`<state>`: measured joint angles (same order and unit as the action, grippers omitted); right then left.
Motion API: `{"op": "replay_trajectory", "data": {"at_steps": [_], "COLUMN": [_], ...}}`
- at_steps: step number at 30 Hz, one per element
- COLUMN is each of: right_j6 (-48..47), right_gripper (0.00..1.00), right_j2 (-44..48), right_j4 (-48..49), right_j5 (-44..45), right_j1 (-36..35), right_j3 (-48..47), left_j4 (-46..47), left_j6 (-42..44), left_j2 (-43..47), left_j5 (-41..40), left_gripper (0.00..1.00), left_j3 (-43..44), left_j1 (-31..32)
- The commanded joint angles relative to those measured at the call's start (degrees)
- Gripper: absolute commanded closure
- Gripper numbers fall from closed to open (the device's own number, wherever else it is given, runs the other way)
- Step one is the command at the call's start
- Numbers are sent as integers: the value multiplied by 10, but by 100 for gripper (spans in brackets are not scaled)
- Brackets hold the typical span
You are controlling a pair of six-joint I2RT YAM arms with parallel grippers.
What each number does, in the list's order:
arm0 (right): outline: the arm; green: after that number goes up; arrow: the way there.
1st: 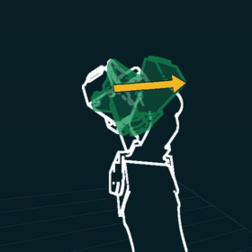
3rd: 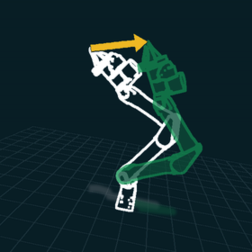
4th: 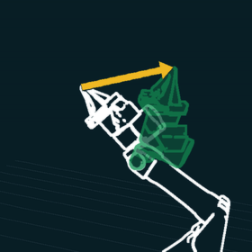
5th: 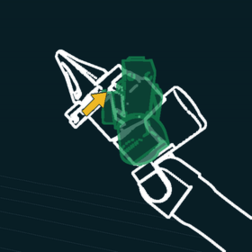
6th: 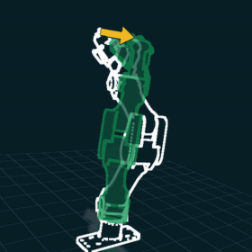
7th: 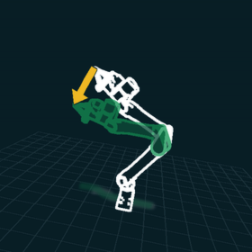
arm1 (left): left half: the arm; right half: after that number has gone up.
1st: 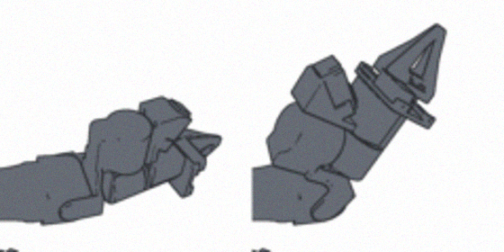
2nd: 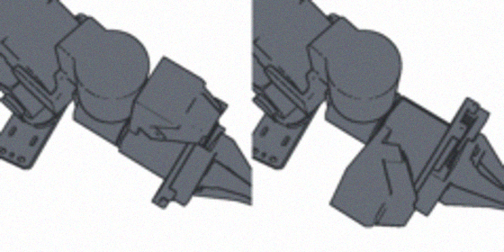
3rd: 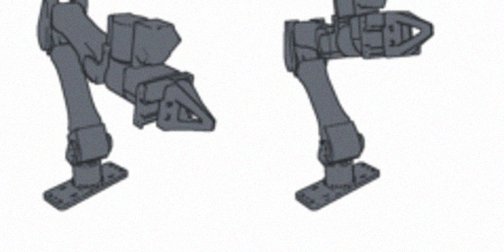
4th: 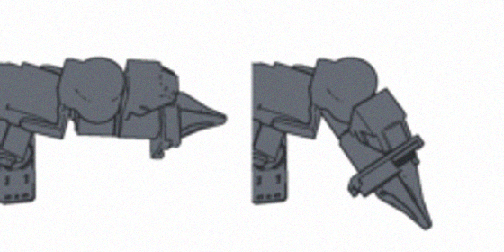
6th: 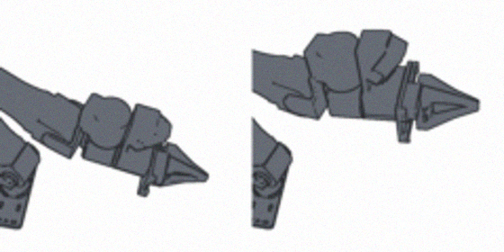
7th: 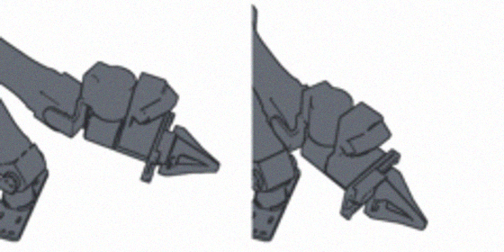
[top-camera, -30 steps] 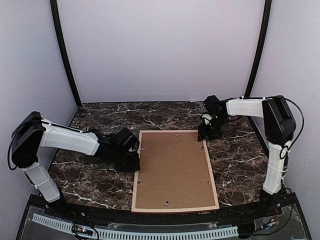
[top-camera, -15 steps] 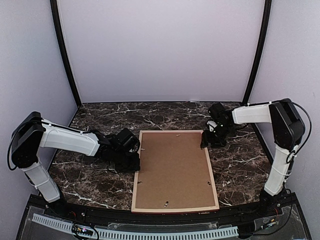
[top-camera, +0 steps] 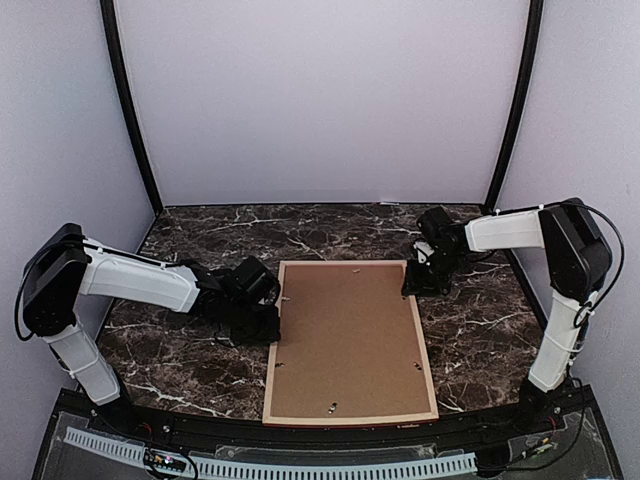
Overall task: Put the photo into the frame
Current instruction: Press the fastener onto the backboard.
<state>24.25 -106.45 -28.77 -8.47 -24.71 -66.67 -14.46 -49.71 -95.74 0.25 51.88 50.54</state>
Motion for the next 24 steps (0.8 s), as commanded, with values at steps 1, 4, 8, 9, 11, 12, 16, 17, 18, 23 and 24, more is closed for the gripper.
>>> {"op": "replay_trajectory", "data": {"at_steps": [1,4,8,9,11,12,16,17,18,23,24], "right_j6": [-15,-35,-64,-71,-84,-89,-113,-119,-126,-155,-157], "right_gripper": [64,67,71,71,73,74,78,79,79,83,83], "right_j2": [-8,-17,-29,-33,-43,-47,-63,-67,-72,-96,-100], "right_j4": [-22,-38,-55,-58,-66,-70,-79,-82,-83,-93,-94], "right_j5": [-3,-11,-32,-41,-56,-61,-75,-80,-87,-115,-116], "right_j1": [-3,-3,-2,-2,-2,-1,-1,-1,-1,-1,-1], "right_j3": [12,5,-3,-6,-14,-17,-33,-38,-42,-71,-77], "left_j4": [-11,-11,-10,-10,-11,-11,-11,-10,-10,-8,-8], "left_j6": [7,6,5,4,4,4,4,4,4,4,3], "left_j2": [6,5,4,5,6,6,6,6,6,4,5], "left_j5": [4,4,4,4,4,4,4,4,4,4,4], "left_gripper": [100,100,100,100,100,100,100,100,100,100,100], "left_j3": [-14,-14,-15,-16,-17,-17,-17,-17,-17,-15,-14], "left_j1": [5,5,5,5,5,5,5,6,6,9,10]}}
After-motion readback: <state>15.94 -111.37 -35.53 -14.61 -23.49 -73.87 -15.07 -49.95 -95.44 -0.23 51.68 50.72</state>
